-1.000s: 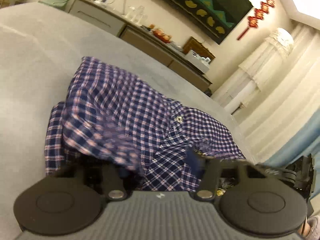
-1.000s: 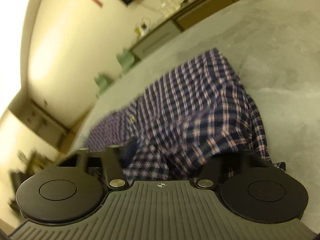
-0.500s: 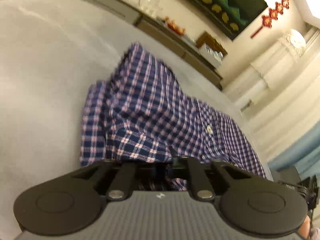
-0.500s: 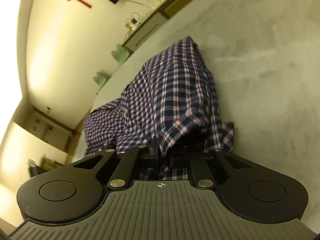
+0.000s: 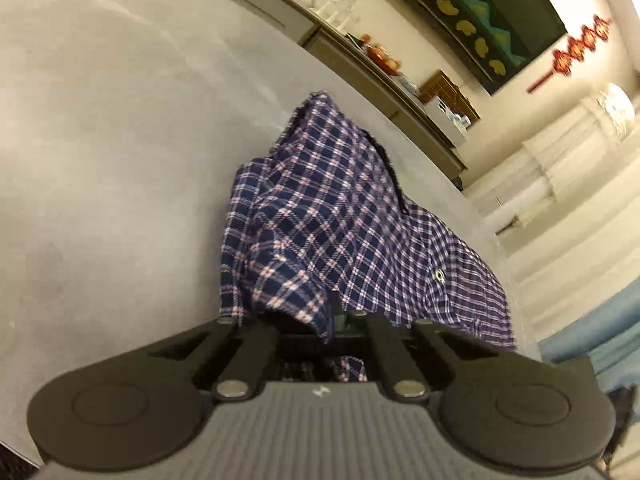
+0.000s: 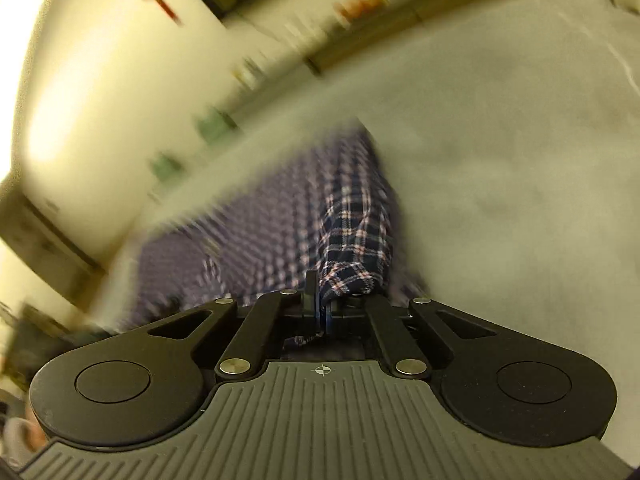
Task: Fold clothes
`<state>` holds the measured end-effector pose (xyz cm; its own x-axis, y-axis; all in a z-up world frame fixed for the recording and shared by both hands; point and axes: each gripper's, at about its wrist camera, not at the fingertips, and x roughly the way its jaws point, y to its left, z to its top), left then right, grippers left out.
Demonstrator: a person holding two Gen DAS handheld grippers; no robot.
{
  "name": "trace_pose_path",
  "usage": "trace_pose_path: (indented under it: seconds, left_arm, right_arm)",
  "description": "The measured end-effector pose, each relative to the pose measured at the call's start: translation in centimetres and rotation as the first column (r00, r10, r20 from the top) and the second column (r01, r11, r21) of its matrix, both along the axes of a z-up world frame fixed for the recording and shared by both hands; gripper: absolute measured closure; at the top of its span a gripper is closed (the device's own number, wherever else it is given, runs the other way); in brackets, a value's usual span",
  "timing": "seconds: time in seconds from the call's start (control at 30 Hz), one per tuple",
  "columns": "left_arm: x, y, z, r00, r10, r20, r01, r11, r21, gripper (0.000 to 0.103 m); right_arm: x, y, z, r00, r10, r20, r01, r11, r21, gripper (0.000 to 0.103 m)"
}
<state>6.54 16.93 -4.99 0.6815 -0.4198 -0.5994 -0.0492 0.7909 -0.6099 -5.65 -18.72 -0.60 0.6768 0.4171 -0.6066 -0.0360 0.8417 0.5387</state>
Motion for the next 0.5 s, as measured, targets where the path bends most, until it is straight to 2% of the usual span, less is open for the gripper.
trace_pose_path:
  seconds: [0.17,0.23,0.27,0.3,0.37,0.43,0.5]
  left_arm:
    - [-2.7,0.3,2.8,0.995,-0.029,0.090,0.020,0.995,0.102,0.084]
    - [-3.8,0.7,4.6,0.987,-0.048,0.151,0.027,0.990,0.137,0.084]
    - [-4.1,1.1,5.7,0.980,-0.054,0.192,0.022,0.986,0.163,0.084]
    - [-4.1,1.4,7.0,0.970,-0.056,0.237,0.009,0.980,0.196,0.084]
    - [-3.2,1.4,9.2,0.948,-0.074,0.308,-0.016,0.960,0.280,0.084]
    - [-0.2,0.2,10.7,0.935,-0.141,0.325,0.021,0.937,0.348,0.082]
    - [4.1,-2.0,11.2,0.935,-0.225,0.275,0.107,0.916,0.386,0.079]
  right_arm:
    - [-0.3,-0.3,1.3,1.000,0.004,0.012,-0.003,0.996,-0.087,0.099]
    - [-0.9,-0.8,2.2,0.998,-0.040,0.046,0.047,0.988,-0.151,0.073]
    - [-1.6,-1.1,3.1,0.990,-0.091,0.104,0.113,0.965,-0.236,0.064]
    - [-1.9,-0.8,3.9,0.981,-0.097,0.168,0.146,0.940,-0.309,0.057]
    - [-2.2,0.2,5.6,0.955,-0.069,0.289,0.195,0.880,-0.433,0.056]
    - [-0.1,1.8,6.0,0.956,0.027,0.292,0.121,0.870,-0.479,0.055]
    - [2.3,3.4,6.2,0.952,0.130,0.276,0.032,0.857,-0.514,0.055]
